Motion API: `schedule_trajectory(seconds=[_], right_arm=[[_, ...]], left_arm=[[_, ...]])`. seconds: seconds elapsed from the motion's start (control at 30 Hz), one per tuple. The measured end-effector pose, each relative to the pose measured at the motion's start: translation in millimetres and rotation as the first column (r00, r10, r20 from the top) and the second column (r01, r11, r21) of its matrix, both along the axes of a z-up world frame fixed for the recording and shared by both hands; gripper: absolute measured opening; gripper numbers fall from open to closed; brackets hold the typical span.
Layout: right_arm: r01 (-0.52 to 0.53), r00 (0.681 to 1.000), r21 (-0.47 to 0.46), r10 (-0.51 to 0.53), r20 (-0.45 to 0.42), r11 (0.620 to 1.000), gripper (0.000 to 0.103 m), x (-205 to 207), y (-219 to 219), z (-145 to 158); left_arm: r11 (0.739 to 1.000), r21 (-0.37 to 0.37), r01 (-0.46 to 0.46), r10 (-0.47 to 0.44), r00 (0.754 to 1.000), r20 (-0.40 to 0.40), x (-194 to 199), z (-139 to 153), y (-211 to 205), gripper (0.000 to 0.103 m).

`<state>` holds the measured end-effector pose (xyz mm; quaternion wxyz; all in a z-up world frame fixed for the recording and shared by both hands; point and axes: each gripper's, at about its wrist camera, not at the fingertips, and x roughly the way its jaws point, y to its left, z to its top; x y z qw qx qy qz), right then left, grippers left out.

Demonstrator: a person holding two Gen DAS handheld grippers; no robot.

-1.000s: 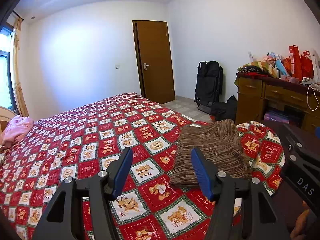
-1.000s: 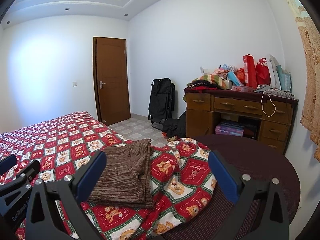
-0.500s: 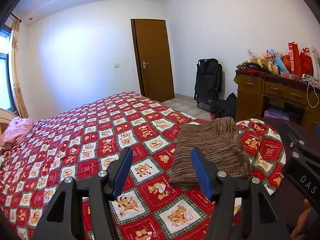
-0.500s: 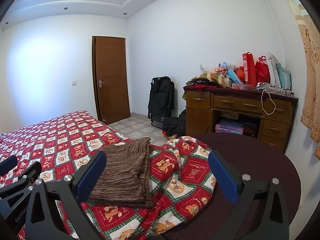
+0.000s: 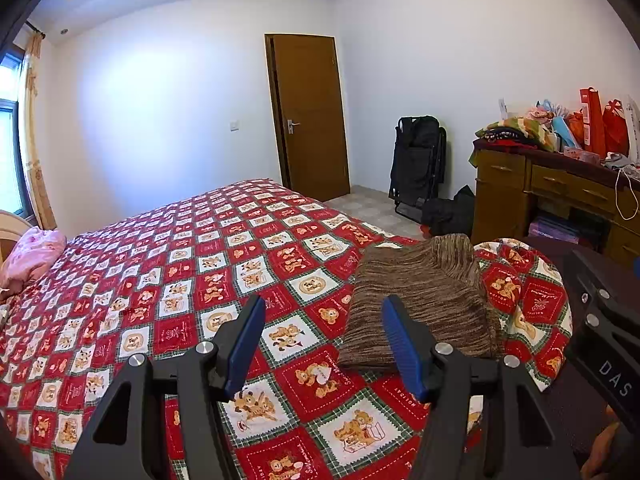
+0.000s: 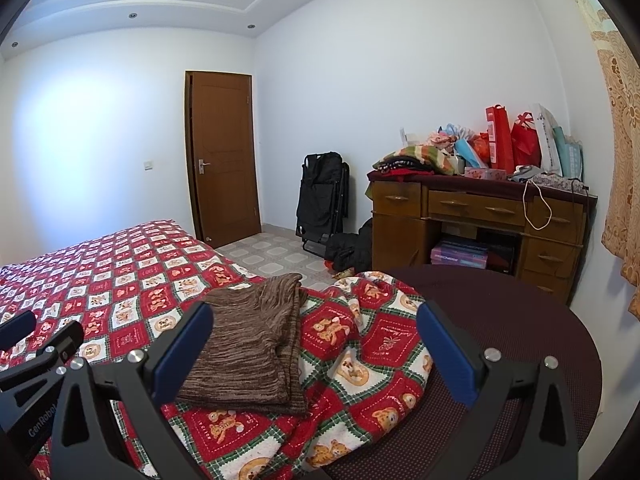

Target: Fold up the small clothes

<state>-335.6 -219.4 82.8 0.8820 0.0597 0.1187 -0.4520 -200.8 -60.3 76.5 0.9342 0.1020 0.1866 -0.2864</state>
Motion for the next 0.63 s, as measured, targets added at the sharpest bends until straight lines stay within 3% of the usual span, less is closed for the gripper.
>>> schedule_trajectory(seconds=[0.17,0.63], right_arm=[[-0.001,1.000,0.007,0.001,-0.006,1.000,0.103,1.6,1.0,-3.7],[-0.004,1.000,0.019,0.004,-0.031,1.000,0.103,8.5,7.5,-9.5]], left_arm=[[1.000,-0.025,0.005,-0.005,1.000,-0.002,3.2,-0.9,4.1,0.062],[1.000,0.016,-0.027,0.027,1.000,-0.009,10.3,-6.3,4.1,0.062]])
